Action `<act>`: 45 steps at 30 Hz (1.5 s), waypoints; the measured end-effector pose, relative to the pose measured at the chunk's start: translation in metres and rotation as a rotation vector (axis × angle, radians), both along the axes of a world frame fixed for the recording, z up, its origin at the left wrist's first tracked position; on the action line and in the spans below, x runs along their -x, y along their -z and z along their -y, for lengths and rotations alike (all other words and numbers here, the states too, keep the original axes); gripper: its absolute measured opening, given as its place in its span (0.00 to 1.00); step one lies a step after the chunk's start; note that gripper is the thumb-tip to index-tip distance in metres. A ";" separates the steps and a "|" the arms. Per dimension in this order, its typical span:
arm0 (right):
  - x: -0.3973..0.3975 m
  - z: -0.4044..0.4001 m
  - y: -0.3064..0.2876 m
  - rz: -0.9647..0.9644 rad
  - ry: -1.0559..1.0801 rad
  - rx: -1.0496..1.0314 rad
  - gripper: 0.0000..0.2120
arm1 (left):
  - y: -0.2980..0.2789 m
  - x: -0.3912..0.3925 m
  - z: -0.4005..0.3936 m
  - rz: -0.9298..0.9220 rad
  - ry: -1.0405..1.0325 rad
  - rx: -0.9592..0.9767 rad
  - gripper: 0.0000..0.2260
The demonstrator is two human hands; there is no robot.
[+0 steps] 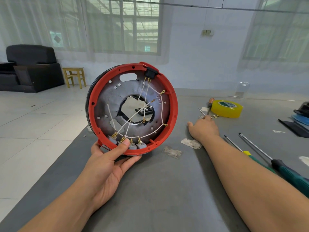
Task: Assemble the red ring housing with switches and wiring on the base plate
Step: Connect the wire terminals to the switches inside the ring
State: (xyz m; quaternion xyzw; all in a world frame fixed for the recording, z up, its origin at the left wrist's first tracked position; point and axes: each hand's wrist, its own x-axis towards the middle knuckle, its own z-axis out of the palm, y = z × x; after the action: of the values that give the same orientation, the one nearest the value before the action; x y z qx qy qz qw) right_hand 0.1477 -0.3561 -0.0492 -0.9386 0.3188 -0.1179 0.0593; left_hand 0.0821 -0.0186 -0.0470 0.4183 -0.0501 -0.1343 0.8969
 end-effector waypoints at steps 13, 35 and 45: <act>0.014 -0.020 0.003 0.179 -0.395 -0.004 0.16 | 0.000 0.000 0.000 -0.016 -0.001 0.001 0.37; 0.140 -0.109 -0.002 0.353 -0.683 -0.603 0.10 | 0.000 0.014 -0.015 -0.025 -0.011 0.020 0.36; 0.140 -0.102 -0.012 0.141 -0.818 -0.442 0.04 | 0.003 0.010 -0.015 -0.028 -0.005 0.024 0.36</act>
State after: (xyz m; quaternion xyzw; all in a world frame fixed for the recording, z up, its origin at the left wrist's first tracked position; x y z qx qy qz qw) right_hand 0.0072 -0.2543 -0.0371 -0.9417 -0.0648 -0.0775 0.3209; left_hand 0.0716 -0.0040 -0.0499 0.4059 -0.0380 -0.1372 0.9028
